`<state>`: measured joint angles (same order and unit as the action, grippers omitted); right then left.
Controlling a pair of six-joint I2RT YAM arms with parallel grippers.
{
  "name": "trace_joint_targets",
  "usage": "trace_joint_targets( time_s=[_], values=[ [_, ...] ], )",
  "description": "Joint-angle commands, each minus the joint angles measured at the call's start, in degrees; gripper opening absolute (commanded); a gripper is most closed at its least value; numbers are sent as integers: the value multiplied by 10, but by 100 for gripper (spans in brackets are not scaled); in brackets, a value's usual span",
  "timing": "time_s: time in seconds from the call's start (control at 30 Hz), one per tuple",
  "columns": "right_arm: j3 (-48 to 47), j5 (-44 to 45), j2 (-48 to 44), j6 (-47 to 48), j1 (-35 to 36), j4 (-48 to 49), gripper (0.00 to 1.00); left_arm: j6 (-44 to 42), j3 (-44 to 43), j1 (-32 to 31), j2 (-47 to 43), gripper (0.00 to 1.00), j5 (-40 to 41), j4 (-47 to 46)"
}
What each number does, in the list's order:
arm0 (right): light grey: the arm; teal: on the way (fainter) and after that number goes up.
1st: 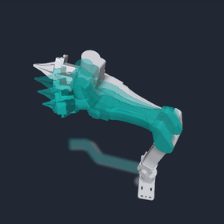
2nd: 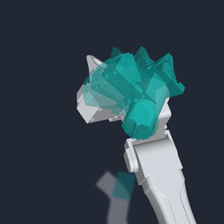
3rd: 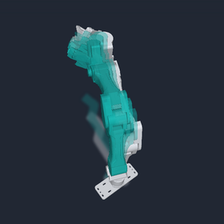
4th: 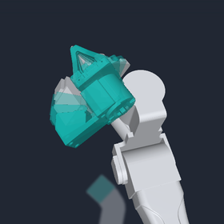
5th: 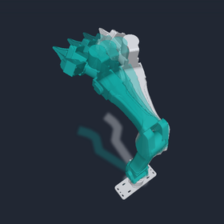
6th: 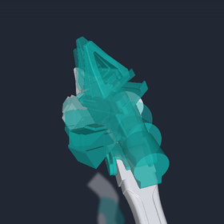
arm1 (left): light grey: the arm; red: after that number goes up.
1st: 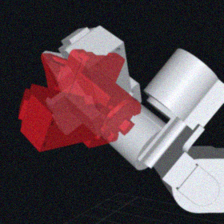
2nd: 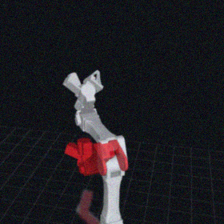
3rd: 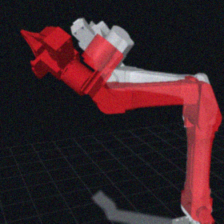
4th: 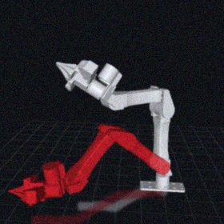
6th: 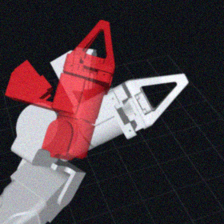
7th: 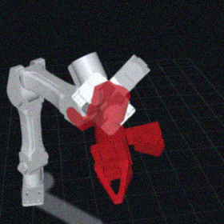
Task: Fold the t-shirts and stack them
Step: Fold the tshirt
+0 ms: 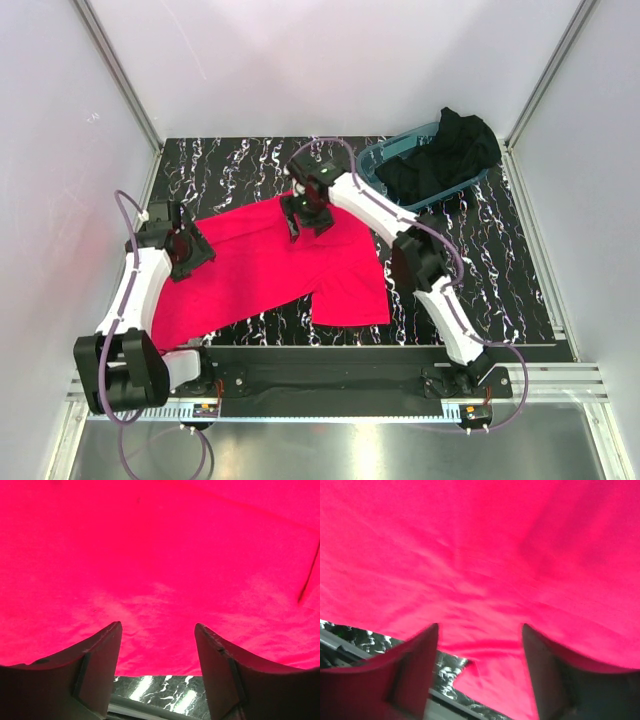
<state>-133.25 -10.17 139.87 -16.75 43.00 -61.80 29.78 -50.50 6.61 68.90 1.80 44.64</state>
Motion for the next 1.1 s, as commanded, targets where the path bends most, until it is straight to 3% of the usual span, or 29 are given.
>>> trace_joint_targets(
  time_s=[0.0,0.07,0.23,0.43,0.73,1.07],
  values=[
    [20,72,-80,14,-37,-3,78,-9,-21,2,-7,70,45,13],
    [14,84,-71,25,-47,15,78,0,-39,2,23,75,76,10],
    [-46,129,-15,59,-47,21,71,18,-82,0,118,73,144,9],
    [-10,157,12,102,-47,104,70,53,-131,-21,245,71,174,13],
    [-80,147,96,131,-80,136,71,43,-246,-34,402,70,135,8],
    [-137,104,124,138,-120,139,72,-4,-474,-37,563,69,73,51]
  ],
)
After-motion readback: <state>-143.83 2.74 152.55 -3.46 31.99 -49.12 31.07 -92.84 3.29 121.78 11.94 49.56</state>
